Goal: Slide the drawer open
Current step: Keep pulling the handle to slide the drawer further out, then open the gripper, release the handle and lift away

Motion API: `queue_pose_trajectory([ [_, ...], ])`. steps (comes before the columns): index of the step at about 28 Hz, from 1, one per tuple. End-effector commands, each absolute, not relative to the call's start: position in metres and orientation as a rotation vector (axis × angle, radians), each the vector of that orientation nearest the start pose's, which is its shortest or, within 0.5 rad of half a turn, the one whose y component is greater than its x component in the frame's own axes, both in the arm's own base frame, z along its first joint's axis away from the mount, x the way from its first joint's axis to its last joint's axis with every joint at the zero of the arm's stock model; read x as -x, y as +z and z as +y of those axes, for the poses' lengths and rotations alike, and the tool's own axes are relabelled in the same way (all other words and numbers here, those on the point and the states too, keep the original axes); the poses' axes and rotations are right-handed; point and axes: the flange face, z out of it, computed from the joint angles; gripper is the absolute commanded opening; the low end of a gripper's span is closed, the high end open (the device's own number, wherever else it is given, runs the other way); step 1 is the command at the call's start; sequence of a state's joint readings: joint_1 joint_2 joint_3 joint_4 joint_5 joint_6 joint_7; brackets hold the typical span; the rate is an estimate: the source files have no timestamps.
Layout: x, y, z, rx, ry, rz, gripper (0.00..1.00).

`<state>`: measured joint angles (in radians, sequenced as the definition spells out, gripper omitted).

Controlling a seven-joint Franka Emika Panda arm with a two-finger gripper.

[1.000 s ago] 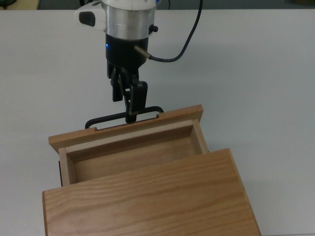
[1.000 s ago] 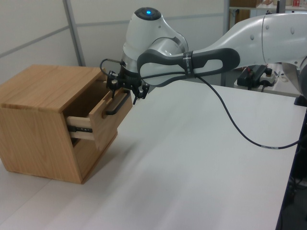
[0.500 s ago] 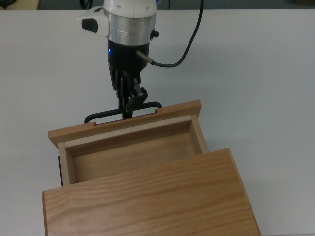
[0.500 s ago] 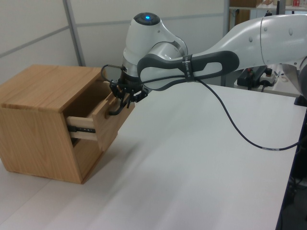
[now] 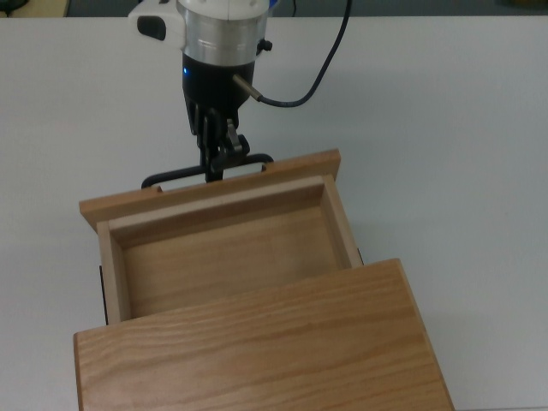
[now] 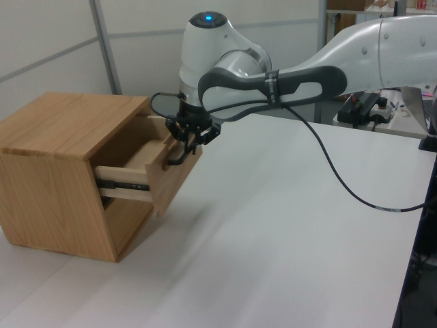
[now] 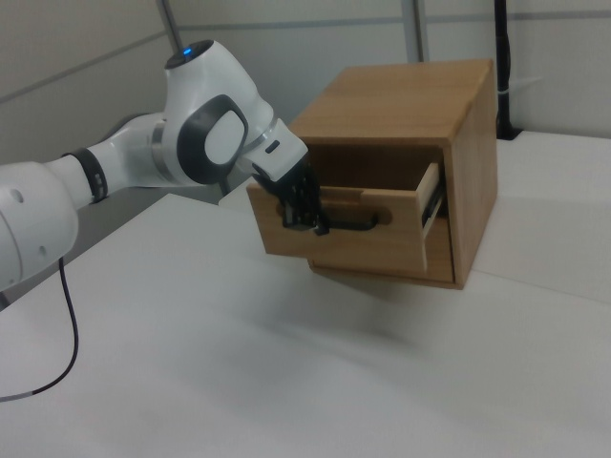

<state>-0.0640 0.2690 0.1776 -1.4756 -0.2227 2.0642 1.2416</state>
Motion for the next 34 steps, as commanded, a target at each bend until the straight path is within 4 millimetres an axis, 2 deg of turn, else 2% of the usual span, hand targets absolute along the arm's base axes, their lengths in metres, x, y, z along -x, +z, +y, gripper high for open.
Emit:
queue_pose_trajectory([
  [1,-0.643,0.575,0.039,2.720,-0.463,1.541,0.00],
  [7,-0.628,0.574,0.032,2.803,-0.342,1.565,0.00],
  [13,-0.616,0.589,0.014,2.798,-0.278,1.555,0.00],
  [21,-0.618,0.590,0.013,2.796,-0.288,1.534,0.00],
  [23,-0.617,0.594,0.012,2.827,-0.296,1.477,0.00],
  [27,-0.614,0.598,0.012,2.904,-0.288,1.346,0.16],
  [28,-0.613,0.600,0.012,2.918,-0.291,1.315,0.24],
  [29,-0.611,0.604,0.013,2.934,-0.289,1.266,0.45],
  [31,-0.610,0.608,0.007,2.934,-0.288,1.240,0.59],
  [34,-0.606,0.625,-0.002,2.919,-0.274,1.165,0.91],
])
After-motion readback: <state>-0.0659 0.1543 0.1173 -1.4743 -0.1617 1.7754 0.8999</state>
